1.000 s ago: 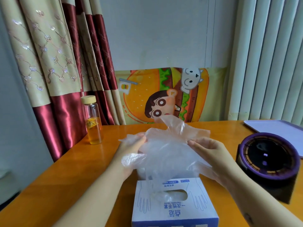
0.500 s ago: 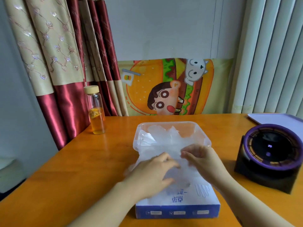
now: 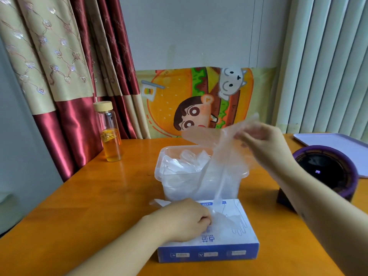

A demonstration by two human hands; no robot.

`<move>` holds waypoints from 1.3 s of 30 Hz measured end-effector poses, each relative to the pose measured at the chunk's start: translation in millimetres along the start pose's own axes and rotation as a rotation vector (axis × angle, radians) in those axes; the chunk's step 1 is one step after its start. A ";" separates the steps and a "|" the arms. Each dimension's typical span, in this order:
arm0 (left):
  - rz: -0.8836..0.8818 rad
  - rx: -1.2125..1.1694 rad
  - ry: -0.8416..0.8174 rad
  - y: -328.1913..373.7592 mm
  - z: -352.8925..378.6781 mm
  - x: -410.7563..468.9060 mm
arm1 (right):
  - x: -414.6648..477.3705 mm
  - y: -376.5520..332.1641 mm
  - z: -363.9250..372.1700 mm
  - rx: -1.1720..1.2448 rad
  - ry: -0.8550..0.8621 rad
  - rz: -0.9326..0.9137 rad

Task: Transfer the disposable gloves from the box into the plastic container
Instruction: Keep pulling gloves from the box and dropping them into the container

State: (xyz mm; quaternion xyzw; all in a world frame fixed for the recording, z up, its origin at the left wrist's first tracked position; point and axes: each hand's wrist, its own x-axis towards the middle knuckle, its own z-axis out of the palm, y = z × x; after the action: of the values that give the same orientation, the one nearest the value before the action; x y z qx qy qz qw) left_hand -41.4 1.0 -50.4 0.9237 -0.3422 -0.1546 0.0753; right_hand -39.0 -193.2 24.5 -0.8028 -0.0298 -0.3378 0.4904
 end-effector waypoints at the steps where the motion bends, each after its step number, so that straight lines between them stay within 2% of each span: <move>1: -0.004 -0.006 -0.016 1.7 -5.0 -1.1 | 9.0 -6.4 -1.3 -0.043 -0.029 -0.010; 6: -0.018 -0.061 -0.040 -0.4 -39.4 -13.7 | 42.8 -31.7 7.1 -0.314 -0.316 -0.079; 11: -0.011 -0.260 0.007 -14.5 -87.3 -44.3 | 65.3 -48.6 22.2 -0.397 -0.404 -0.152; 14: -0.057 -0.485 0.269 -27.8 -106.8 -49.7 | 77.5 -55.6 31.5 -0.328 -0.428 -0.090; 17: -0.209 -0.492 0.546 -38.8 -114.7 -31.5 | 85.5 -63.6 40.7 -0.236 -0.444 -0.055; 22: -0.189 -0.815 0.689 -55.3 -119.2 19.0 | 100.0 -69.1 50.8 -0.013 -0.416 0.065; 25: -0.205 -0.892 0.764 -69.1 -132.8 36.7 | 110.5 -57.2 48.2 0.072 -0.366 0.157; 28: -0.234 -0.738 0.691 -85.0 -150.1 45.6 | 113.4 -30.7 45.1 -0.003 -0.279 0.177; 31: -0.305 -0.461 0.424 -92.4 -159.5 54.2 | 102.6 -2.3 43.7 -0.101 -0.251 0.165; 33: -0.344 -0.269 0.285 -93.2 -160.3 65.3 | 95.4 17.1 44.6 -0.221 -0.307 0.111; 36: -0.358 -0.117 0.206 -88.1 -154.8 86.1 | 87.5 36.4 47.7 -0.495 -0.452 -0.019; 39: -0.439 0.139 0.129 -79.7 -141.2 108.1 | 78.8 53.1 52.3 -0.705 -0.584 -0.068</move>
State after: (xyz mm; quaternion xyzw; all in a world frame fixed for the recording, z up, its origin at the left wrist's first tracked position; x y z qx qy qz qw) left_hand 132.4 -5.1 37.5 0.9869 -0.1376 -0.0839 -0.0021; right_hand 68.7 -200.7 13.6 -0.9808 -0.0764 -0.1029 0.1472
